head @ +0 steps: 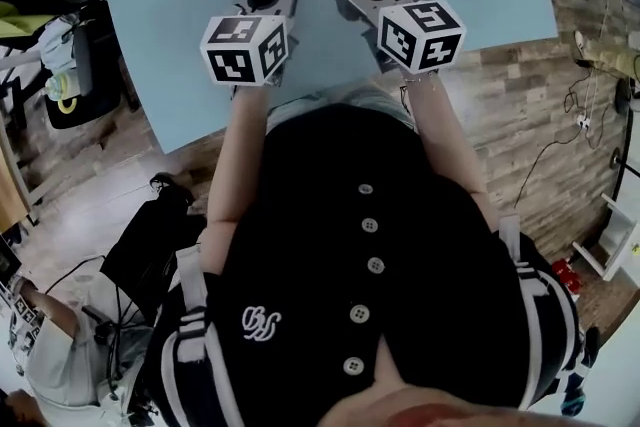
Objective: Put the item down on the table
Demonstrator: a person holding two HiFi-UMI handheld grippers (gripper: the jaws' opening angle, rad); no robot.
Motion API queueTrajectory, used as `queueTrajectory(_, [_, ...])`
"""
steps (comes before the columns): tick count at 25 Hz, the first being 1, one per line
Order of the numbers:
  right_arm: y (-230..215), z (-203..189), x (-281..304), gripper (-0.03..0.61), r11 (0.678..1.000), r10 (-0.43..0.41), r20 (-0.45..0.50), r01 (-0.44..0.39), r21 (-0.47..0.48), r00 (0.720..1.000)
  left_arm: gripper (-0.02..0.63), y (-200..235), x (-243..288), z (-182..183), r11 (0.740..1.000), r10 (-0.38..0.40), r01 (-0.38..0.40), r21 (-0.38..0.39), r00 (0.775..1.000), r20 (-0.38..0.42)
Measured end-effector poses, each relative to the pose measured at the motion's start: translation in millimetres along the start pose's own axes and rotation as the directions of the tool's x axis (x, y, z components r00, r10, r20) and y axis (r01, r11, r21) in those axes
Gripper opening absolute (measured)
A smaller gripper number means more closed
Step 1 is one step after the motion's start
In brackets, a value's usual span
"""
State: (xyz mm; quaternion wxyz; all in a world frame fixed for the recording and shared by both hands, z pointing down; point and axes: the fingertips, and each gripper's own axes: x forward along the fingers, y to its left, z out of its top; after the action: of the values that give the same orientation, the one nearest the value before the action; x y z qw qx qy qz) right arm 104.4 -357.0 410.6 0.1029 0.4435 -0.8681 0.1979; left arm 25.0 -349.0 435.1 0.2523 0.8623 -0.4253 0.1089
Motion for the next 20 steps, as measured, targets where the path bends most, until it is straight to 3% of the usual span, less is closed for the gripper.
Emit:
queueTrajectory(11, [-36.5, 8.7, 39.6, 0.414, 0.987, 0.117, -0.109, -0.127, -0.096, 0.987, 0.008, 21.6, 29.5, 5.7, 0.99, 0.113, -0.11, -0.09, 0.993, 0.034])
queueTrajectory(20, [-41.7, -4.3, 74.9, 0.414, 0.941, 0.19, -0.231, -0.244, -0.236, 0.954, 0.008, 45.9, 32.1, -6.2, 0.975, 0.186, -0.18, -0.131, 0.982, 0.033])
